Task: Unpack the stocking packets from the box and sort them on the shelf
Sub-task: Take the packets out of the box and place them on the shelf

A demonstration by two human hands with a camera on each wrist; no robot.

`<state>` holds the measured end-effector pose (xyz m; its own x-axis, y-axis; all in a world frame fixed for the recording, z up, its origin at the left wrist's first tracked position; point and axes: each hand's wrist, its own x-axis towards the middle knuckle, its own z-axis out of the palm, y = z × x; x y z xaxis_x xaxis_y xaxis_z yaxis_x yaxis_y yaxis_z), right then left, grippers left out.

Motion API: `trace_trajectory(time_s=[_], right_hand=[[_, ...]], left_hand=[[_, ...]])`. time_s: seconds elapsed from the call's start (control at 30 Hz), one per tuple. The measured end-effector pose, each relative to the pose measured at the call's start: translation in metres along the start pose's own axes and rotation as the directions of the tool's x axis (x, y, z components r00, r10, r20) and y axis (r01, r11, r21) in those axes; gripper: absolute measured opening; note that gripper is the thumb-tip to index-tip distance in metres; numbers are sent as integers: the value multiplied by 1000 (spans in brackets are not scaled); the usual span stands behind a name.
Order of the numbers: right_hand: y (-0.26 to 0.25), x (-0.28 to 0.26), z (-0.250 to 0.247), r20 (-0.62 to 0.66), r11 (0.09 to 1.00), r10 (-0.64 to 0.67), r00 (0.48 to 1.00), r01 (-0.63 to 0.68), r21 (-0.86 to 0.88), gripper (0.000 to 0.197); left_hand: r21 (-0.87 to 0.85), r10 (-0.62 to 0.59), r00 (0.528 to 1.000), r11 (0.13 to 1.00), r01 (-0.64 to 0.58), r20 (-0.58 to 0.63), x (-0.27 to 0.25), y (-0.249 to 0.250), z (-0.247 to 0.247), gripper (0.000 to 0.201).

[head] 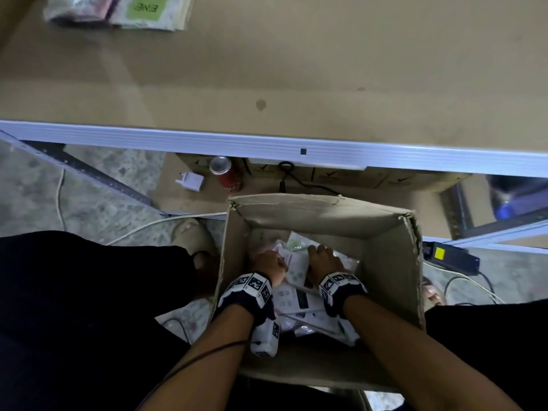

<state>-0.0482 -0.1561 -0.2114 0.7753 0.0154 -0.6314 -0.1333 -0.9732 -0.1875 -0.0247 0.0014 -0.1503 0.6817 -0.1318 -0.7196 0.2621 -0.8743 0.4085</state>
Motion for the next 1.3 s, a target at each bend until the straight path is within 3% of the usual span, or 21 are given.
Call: trace_trajectory(time_s=[0.1, 0.3, 0.57, 0.73, 0.87, 0.97, 1.1, 1.3], right_hand=[[7, 1, 0, 6, 998, 51, 999, -51, 29, 64], [12, -6, -5, 50, 998, -25, 998, 27, -50, 72], [9, -15, -11, 19, 983, -177, 984, 176, 58, 26], [20, -16, -22, -20, 965, -100, 995, 102, 242, 22], [32, -16, -31, -40, 880, 31, 999, -8, 474, 8], [38, -17, -39, -65, 829, 99, 993, -46, 557, 13], [30, -25, -40, -54, 876, -13, 998, 38, 481, 16], [1, -37, -22, 77, 948, -259, 963, 238, 211, 23]], left_hand=[[3, 5, 1000, 1000, -5, -20, -3, 0, -2, 26], [65, -13, 998, 998, 17, -61, -8, 3, -9, 31], [32, -89, 988, 995, 94, -127, -18, 8, -16, 30], [-114, -140, 974, 986, 121, -177, -23, 12, -19, 35], [-84, -128, 978, 990, 116, -162, -26, 11, -22, 33], [-84, -128, 975, 990, 114, -180, -25, 9, -25, 30], [-94, -117, 951, 991, 93, -287, -27, 9, -36, 31], [-66, -113, 938, 993, 96, -327, -30, 12, -36, 32]])
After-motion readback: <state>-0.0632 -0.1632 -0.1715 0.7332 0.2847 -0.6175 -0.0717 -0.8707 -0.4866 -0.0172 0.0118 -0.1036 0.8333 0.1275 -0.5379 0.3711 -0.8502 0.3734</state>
